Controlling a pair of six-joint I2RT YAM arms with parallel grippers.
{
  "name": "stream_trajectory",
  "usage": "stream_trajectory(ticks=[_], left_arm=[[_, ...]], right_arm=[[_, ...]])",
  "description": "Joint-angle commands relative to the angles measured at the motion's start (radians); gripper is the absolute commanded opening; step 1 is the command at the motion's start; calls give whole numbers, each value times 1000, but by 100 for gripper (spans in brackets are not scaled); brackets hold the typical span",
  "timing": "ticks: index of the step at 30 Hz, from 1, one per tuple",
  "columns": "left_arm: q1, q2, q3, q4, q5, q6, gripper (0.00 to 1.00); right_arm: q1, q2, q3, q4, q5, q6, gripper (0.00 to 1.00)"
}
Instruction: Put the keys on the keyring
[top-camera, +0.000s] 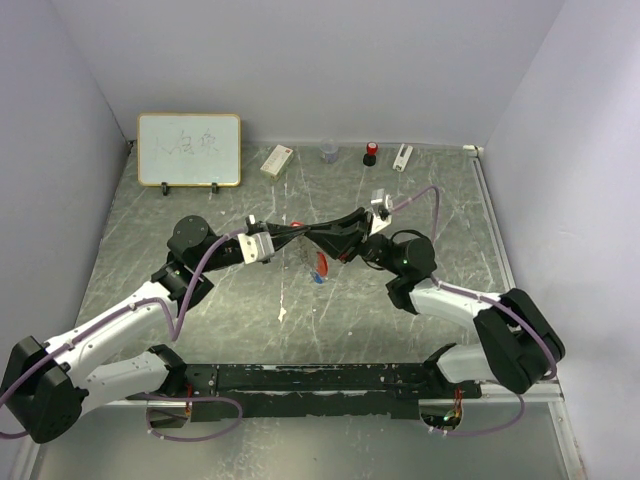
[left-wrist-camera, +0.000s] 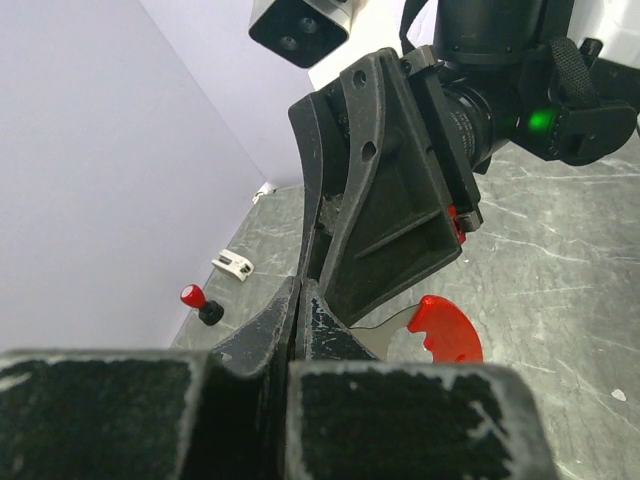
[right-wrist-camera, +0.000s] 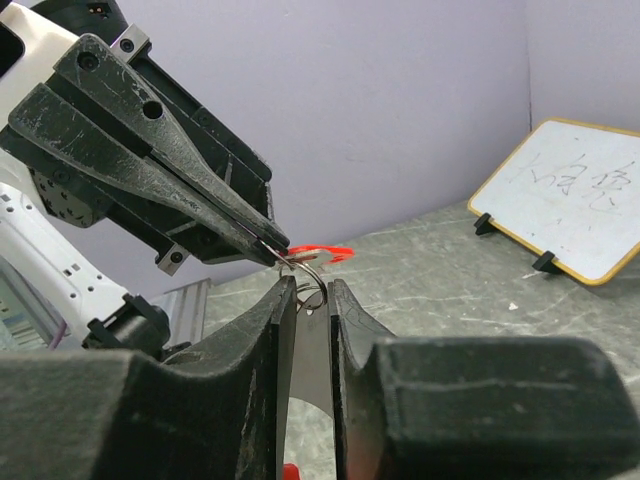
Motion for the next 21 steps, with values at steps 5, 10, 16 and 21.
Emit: stream_trajectory(ticks=[5, 10, 16, 21], left_arm=[[-6, 9, 11, 71, 27, -7, 7], [-7, 17, 9, 79, 27, -8, 7], [-7, 17, 8, 79, 16, -7, 7], [-7, 21, 12, 68, -5, -5, 7]], right_arm=[[-7, 31, 29, 98, -19, 26, 14], [-10, 44, 33, 121, -25, 36, 5], [-11, 37, 27, 111, -3, 28, 0], [-11, -10, 17, 37, 18, -31, 0]])
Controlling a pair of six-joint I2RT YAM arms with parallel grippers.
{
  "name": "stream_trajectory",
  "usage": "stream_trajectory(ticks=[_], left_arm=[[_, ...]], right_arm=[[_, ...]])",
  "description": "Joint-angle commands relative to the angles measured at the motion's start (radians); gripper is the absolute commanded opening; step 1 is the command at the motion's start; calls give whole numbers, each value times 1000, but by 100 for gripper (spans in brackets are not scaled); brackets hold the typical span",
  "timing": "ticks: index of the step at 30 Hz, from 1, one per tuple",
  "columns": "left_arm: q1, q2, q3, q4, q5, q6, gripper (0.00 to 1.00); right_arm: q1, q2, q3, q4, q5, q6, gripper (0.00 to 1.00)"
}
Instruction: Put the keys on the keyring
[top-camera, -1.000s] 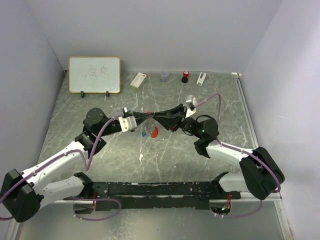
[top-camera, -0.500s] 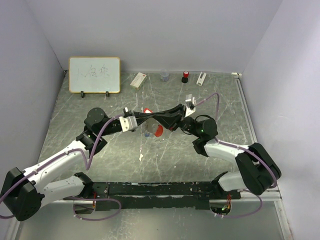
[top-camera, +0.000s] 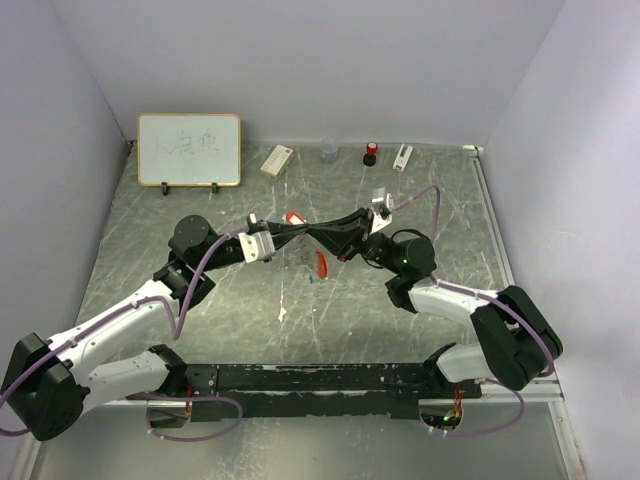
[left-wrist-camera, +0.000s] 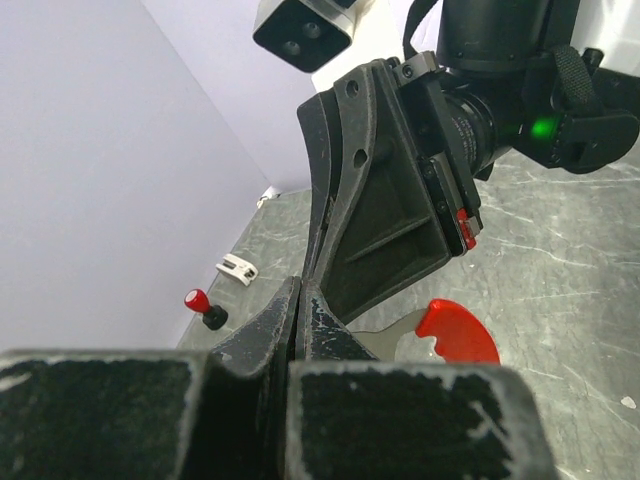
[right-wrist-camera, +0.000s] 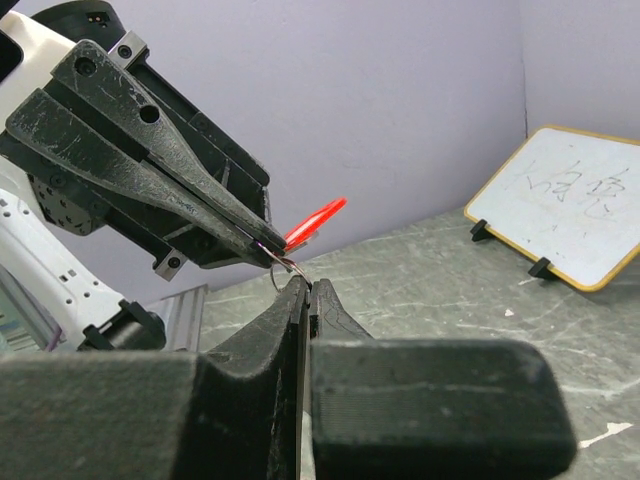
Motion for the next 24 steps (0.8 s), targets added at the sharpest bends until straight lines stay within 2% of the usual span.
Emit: stream_trajectory(ticks=[1, 5, 14, 24], left_arm=[[-7, 9, 12, 36, -12, -2, 7], [-7, 22, 21, 24, -20, -4, 7], [-7, 55, 47, 0, -3, -4, 7], [-7, 73, 65, -19, 5, -4, 7]], right_arm=[[-4, -59, 12, -50, 18, -70, 0], [-3, -122, 27, -206, 31, -161, 0], [-4, -236, 140, -682, 55, -398, 0], [-4, -267, 258, -987, 46, -585, 0]])
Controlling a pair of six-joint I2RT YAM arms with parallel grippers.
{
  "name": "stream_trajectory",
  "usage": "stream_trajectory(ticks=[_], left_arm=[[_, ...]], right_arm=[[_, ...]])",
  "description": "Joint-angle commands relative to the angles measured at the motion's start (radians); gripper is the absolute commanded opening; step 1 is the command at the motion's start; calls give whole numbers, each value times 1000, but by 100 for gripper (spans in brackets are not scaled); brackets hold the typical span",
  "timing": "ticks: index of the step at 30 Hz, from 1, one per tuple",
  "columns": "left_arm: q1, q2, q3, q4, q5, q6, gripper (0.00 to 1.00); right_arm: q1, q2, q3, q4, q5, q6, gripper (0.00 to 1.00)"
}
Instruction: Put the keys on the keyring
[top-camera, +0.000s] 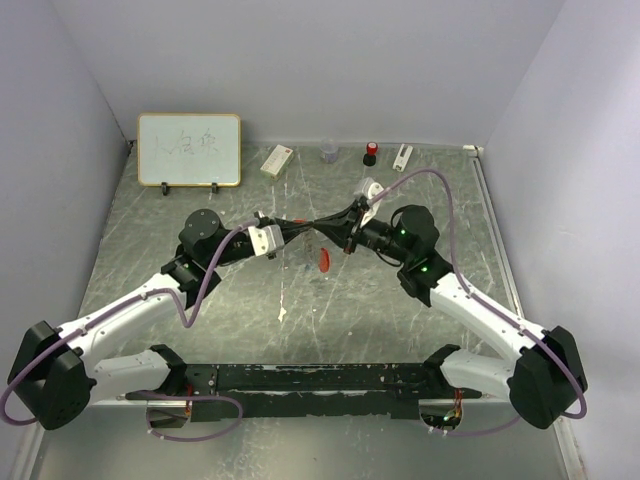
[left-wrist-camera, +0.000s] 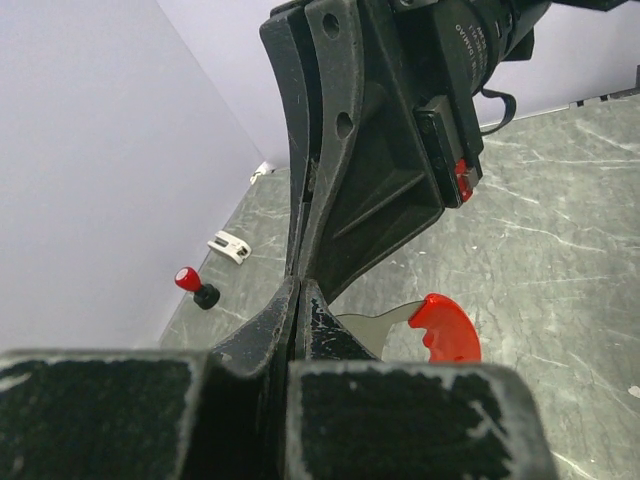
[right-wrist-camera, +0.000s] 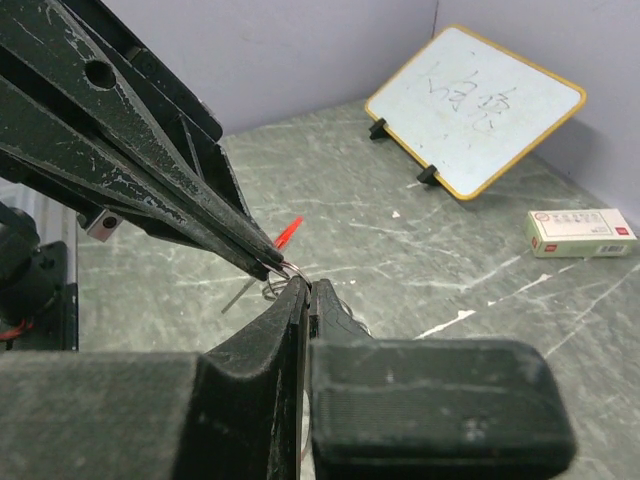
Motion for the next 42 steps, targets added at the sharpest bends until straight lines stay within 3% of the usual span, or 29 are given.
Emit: stream_trajectory(ticks=[1, 19, 31, 42], left_arm=[[-7, 6, 45, -11, 24, -2, 7], [-6, 69, 73, 14, -4, 1, 7], [-7, 102, 112, 6, 12, 14, 7], [-5, 121, 116, -6, -19, 24, 7]], right_arm=[[-3, -26, 70, -164, 4, -129, 0], [24, -31, 149, -400, 1, -290, 0], [125, 35, 223, -544, 112, -374, 0], [165, 32, 228, -579, 114, -403, 0]])
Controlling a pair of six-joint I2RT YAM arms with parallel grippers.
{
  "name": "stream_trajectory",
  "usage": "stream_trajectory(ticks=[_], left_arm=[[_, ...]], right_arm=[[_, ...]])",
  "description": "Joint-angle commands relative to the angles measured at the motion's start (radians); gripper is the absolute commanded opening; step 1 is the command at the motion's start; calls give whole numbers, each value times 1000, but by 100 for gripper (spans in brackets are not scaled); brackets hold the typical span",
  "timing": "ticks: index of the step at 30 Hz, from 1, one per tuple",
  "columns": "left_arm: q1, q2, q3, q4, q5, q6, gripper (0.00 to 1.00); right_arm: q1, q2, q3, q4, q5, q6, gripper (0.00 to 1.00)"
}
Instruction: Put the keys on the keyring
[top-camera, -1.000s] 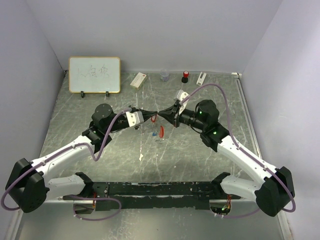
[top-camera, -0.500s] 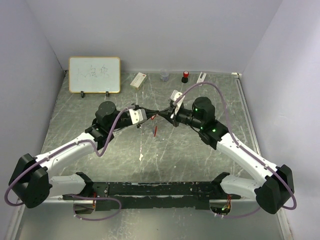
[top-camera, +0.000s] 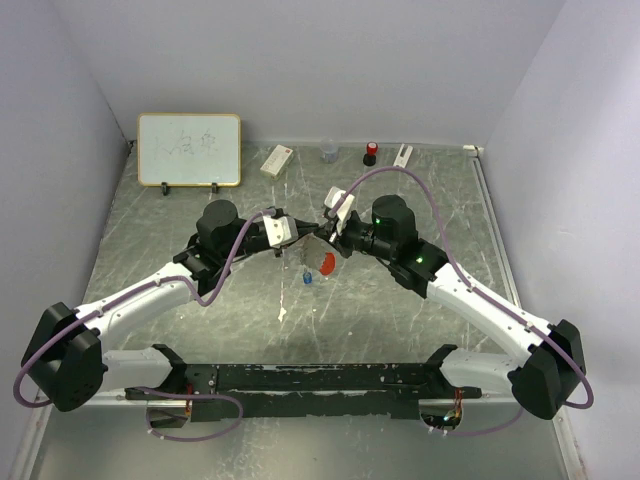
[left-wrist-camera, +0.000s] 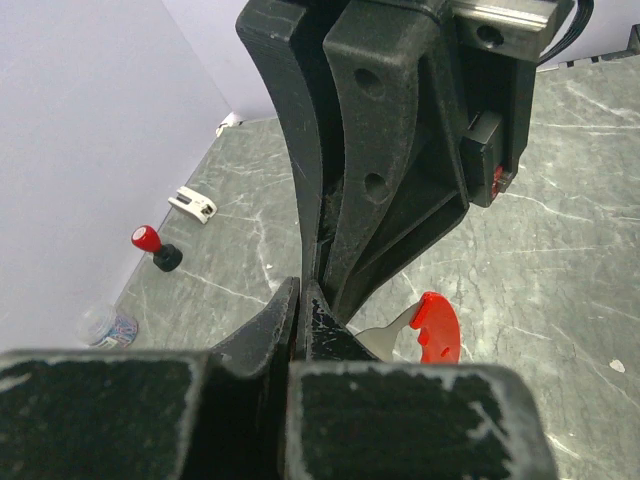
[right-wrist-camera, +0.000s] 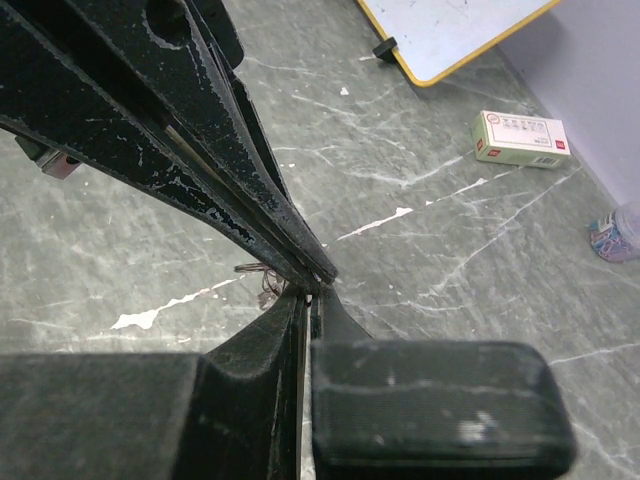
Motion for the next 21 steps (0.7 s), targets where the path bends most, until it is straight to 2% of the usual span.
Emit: stream_trajectory(ticks=[1, 21], left_arm=[[-10, 9, 55, 74, -18, 20, 7], [-10, 34, 55, 67, -115, 7, 7]], right_arm=[[44, -6, 17, -24, -98, -3, 0], [44, -64, -33, 54, -242, 86, 0]])
